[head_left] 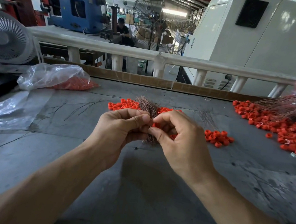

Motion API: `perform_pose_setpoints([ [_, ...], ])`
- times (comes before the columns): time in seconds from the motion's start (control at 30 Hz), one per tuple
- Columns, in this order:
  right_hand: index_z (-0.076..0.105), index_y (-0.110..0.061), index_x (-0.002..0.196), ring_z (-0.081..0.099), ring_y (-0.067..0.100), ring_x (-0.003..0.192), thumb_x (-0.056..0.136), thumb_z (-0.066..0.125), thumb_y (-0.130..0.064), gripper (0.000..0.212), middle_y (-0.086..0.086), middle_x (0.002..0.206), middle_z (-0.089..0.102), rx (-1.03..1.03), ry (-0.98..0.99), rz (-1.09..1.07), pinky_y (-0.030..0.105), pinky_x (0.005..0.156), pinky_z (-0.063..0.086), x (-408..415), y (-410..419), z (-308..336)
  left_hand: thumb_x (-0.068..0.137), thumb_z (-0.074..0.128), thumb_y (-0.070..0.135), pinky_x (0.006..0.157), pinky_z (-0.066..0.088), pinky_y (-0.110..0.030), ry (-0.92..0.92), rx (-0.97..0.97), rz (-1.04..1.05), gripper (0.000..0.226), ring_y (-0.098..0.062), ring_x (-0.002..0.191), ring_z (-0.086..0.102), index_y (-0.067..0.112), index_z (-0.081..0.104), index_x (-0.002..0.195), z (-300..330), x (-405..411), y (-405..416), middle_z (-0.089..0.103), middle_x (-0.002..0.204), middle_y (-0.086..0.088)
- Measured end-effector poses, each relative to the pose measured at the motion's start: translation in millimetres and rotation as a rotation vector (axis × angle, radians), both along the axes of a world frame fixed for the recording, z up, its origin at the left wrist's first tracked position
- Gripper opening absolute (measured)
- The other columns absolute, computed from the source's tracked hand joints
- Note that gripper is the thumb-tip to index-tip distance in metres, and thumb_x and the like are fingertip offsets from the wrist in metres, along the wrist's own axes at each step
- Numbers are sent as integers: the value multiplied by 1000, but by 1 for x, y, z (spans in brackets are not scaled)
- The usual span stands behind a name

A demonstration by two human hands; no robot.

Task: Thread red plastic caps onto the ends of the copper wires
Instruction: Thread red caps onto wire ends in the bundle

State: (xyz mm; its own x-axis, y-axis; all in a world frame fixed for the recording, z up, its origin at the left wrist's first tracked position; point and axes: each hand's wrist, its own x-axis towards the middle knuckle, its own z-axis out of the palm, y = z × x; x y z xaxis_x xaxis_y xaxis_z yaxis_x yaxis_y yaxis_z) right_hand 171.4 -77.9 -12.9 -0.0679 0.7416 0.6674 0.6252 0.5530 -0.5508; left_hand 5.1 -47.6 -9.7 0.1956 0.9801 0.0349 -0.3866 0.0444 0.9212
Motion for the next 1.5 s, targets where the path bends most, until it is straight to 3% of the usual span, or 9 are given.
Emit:
perform_pose_setpoints([
  [0.13,70,-19,92,63,9,80,85,82,-18,14,-13,83,63,-2,-3,20,13,68,47,0,0,1,68,77,15,59,58,-24,10,2,12,6,-16,66,70,11,76,74,1,0,0,73,76,-10],
  [0.27,71,-21,99,61,7,81,84,82,-16,19,-13,86,64,21,0,-26,13,71,47,5,2,2,73,76,17,64,59,-26,18,-12,-6,19,-16,72,68,8,75,89,1,-1,0,74,86,-11],
  [0.37,74,-24,98,60,7,75,83,82,-20,17,-13,83,63,30,-43,-195,28,73,53,27,11,7,84,73,15,61,57,-26,72,-22,80,17,-17,71,66,5,75,98,0,-2,2,75,88,-11],
  [0.57,69,-30,80,70,16,75,84,81,-29,12,-13,77,71,-317,-40,-596,40,77,58,102,31,10,95,66,6,54,50,-23,285,65,212,11,-13,62,62,7,76,96,-3,-8,8,75,81,-6],
  [0.77,68,-28,69,65,9,67,82,82,-32,20,-13,61,70,-497,-43,-743,35,75,53,136,38,5,94,65,4,51,43,-24,390,117,257,10,-12,60,56,3,75,92,-7,-7,10,74,76,-4],
  [0.9,70,-28,71,66,11,69,85,78,-38,20,-14,60,69,-543,-68,-744,34,73,53,135,37,6,93,67,7,51,42,-23,439,139,271,10,-12,61,56,5,75,89,-8,-7,12,75,80,-8],
  [1.07,68,-30,73,66,21,80,90,72,-34,18,-11,77,69,-315,-131,-681,35,73,52,114,27,22,92,70,10,50,44,-15,552,210,306,12,-5,55,59,16,76,84,-10,-9,15,76,74,0],
  [1.23,76,-31,84,64,-4,66,89,75,-33,5,-17,76,71,-362,-283,-303,24,68,50,62,30,40,88,76,16,78,59,-41,746,261,309,13,-19,76,69,27,76,81,-14,-12,20,74,77,5],
  [1.5,73,-29,105,57,6,75,82,82,-33,25,-15,86,63,-263,-345,-115,31,76,50,24,30,10,80,83,32,62,44,-20,1025,404,303,9,0,68,60,32,74,83,-15,-6,18,69,76,16],
])
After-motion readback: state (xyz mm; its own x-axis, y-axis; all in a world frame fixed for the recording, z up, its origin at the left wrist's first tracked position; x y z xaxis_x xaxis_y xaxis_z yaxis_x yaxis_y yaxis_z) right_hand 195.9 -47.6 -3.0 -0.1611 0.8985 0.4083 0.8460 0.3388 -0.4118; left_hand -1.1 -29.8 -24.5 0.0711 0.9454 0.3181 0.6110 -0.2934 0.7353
